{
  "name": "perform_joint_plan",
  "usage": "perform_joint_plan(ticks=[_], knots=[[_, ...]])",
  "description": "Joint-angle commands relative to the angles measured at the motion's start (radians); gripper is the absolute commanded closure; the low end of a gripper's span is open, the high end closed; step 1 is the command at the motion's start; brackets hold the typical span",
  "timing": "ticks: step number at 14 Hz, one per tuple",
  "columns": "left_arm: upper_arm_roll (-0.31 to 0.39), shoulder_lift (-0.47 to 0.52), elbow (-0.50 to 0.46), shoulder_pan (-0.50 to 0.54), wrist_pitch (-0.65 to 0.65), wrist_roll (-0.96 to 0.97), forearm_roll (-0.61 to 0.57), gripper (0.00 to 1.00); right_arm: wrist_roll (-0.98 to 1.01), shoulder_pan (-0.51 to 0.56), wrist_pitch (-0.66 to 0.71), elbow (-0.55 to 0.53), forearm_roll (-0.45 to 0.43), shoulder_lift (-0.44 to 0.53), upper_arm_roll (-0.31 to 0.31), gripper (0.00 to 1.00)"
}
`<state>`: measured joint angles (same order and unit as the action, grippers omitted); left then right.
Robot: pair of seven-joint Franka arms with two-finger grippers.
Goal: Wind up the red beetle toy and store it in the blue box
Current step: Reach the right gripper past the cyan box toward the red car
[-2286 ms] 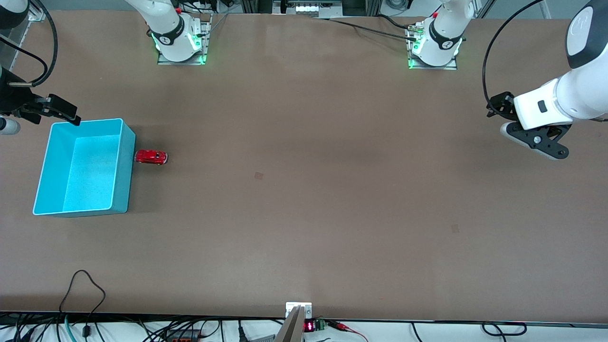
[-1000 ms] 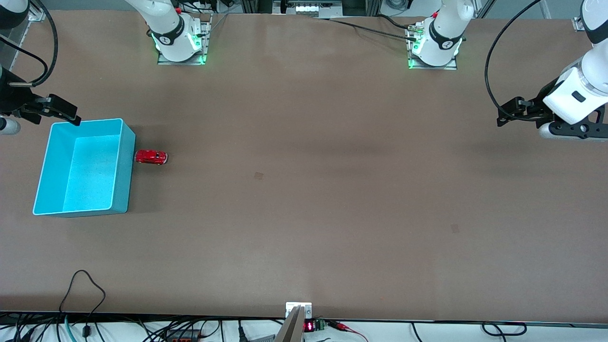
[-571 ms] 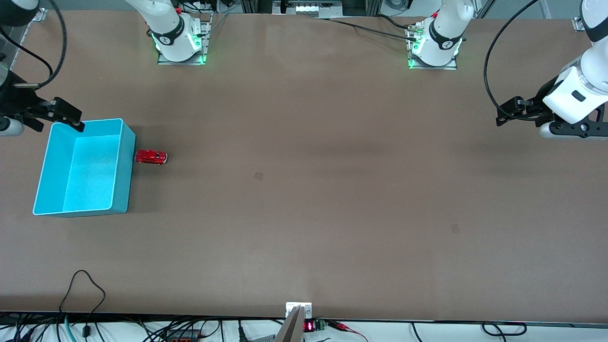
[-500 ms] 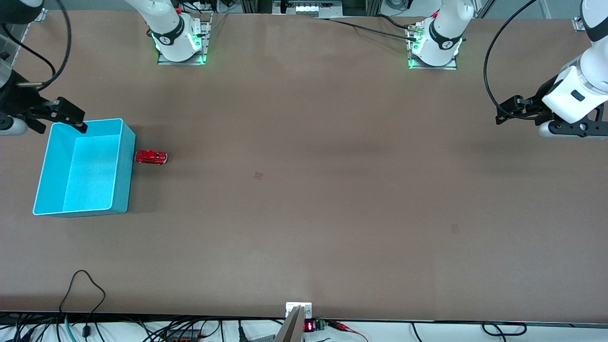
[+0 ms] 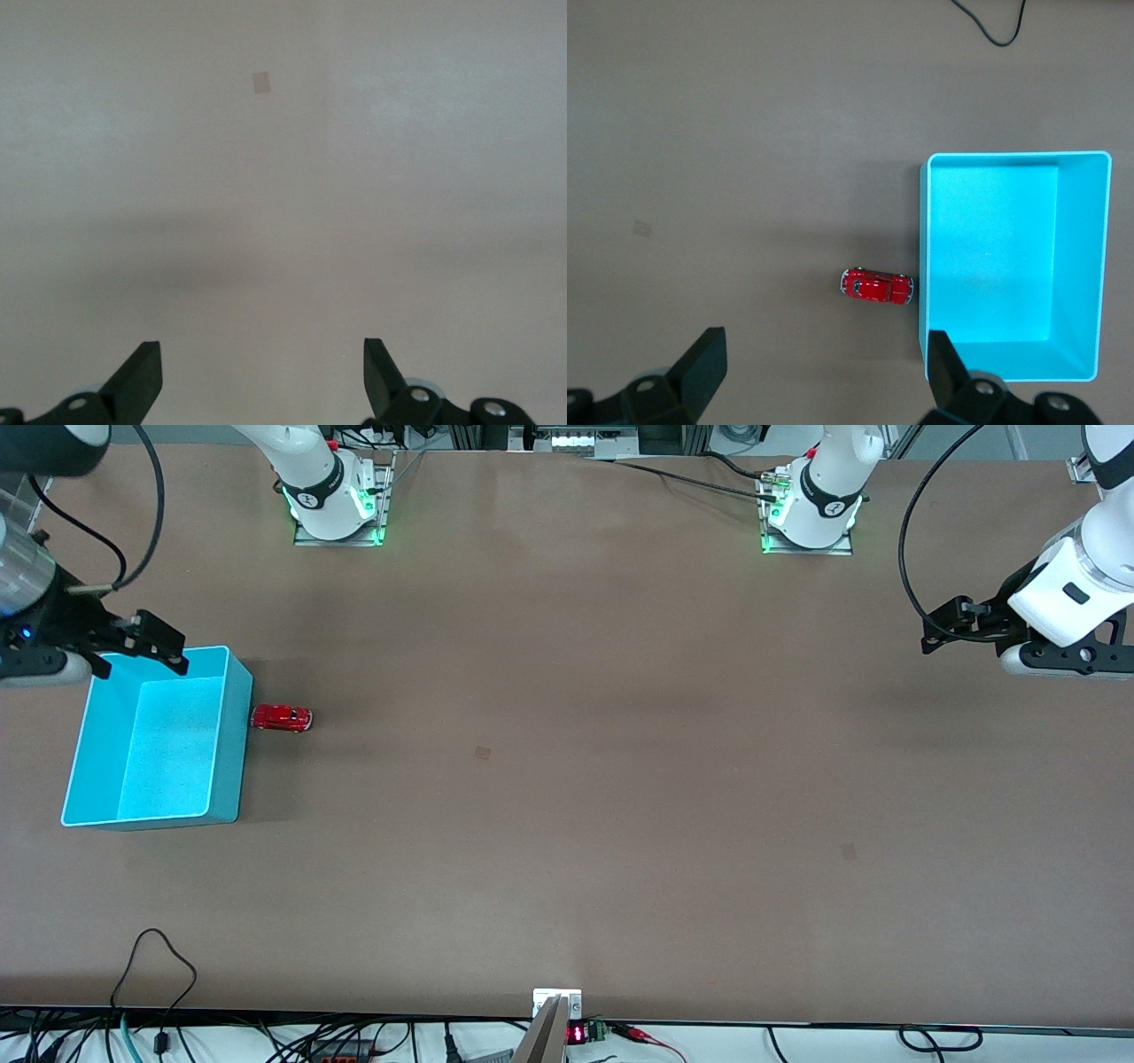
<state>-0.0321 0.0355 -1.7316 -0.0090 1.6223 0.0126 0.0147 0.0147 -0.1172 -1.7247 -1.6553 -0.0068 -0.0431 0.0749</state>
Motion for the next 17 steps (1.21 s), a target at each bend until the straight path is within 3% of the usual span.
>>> perform_joint_plan(ticks=[1, 8, 12, 17], knots=[[0.004, -0.003, 0.023, -0.005, -0.022, 0.006, 0.019, 0.00, 0.016, 0.008, 0.019, 0.018, 0.005, -0.076, 0.000, 0.00], [-0.006, -0.005, 0.023, -0.005, -0.025, 0.007, 0.021, 0.00, 0.128, 0.027, 0.059, 0.022, 0.010, -0.207, 0.003, 0.00], [-0.009, -0.005, 0.023, -0.005, -0.024, 0.010, 0.019, 0.00, 0.332, 0.028, -0.033, 0.011, 0.010, -0.277, 0.003, 0.00], [-0.009, 0.007, 0.018, 0.001, -0.028, 0.009, 0.021, 0.00, 0.634, 0.051, -0.113, -0.125, 0.014, -0.282, 0.003, 0.00]])
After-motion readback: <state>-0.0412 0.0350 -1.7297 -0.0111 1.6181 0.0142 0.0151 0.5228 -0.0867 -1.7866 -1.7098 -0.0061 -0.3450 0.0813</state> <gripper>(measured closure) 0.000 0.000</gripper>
